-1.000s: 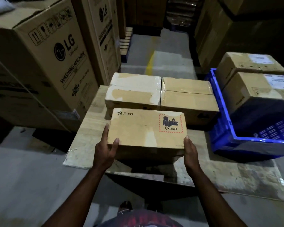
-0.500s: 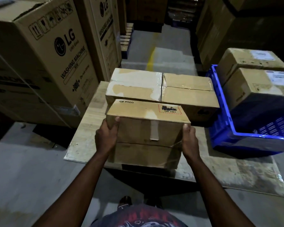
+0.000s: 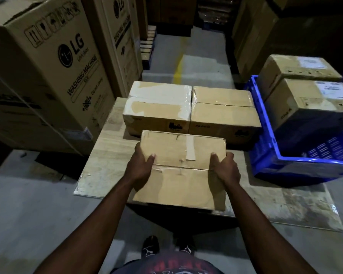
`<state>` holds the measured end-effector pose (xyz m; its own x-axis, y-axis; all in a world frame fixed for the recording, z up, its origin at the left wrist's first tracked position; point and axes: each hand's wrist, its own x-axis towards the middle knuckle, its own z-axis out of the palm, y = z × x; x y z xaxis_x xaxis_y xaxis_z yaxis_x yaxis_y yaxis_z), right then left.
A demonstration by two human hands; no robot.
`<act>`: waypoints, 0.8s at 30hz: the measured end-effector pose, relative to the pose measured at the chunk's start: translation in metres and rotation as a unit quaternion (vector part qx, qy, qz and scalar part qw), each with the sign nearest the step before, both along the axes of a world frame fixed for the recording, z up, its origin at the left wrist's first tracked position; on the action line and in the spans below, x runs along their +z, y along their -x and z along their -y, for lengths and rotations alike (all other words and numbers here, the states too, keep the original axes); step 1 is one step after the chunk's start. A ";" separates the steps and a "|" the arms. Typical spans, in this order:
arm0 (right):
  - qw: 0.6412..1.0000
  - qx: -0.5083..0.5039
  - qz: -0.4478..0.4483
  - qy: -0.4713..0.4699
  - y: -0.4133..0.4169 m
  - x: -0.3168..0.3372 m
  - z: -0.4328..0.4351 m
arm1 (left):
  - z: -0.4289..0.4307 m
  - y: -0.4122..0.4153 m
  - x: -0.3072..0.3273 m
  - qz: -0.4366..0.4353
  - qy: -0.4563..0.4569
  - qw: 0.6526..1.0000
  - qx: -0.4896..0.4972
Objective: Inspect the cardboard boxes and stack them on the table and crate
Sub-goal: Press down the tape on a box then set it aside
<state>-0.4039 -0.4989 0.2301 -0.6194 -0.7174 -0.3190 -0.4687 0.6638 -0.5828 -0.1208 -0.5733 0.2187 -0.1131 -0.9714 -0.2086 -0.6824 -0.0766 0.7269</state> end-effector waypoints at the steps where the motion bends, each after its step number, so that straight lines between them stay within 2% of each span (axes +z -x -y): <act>1: 1.000 0.016 0.016 0.015 0.001 -0.003 0.000 | 0.001 0.000 -0.004 -0.014 0.000 1.000 -0.003; 5: 0.993 0.069 0.067 0.070 0.001 -0.018 0.005 | 0.010 -0.001 -0.017 0.035 -0.030 0.999 -0.020; 12: 0.990 0.118 0.061 0.042 0.000 -0.036 0.011 | 0.026 -0.006 -0.023 0.104 -0.069 0.988 -0.087; 13: 0.991 0.129 0.031 0.032 -0.002 -0.036 0.009 | 0.023 -0.006 -0.023 0.149 -0.039 0.983 -0.098; 15: 0.977 0.192 -0.090 0.016 -0.009 -0.034 0.003 | 0.011 -0.001 -0.026 0.226 0.043 0.964 -0.134; 17: 0.938 0.295 -0.183 0.015 -0.021 -0.036 -0.004 | -0.006 0.007 -0.030 0.255 0.108 0.942 -0.189; 20: 0.899 0.366 -0.240 -0.014 -0.036 -0.045 -0.014 | -0.021 0.015 -0.038 0.295 0.145 0.919 -0.217; 24: 0.898 0.356 -0.257 -0.025 -0.038 -0.048 -0.014 | -0.018 0.014 -0.039 0.313 0.136 0.914 -0.220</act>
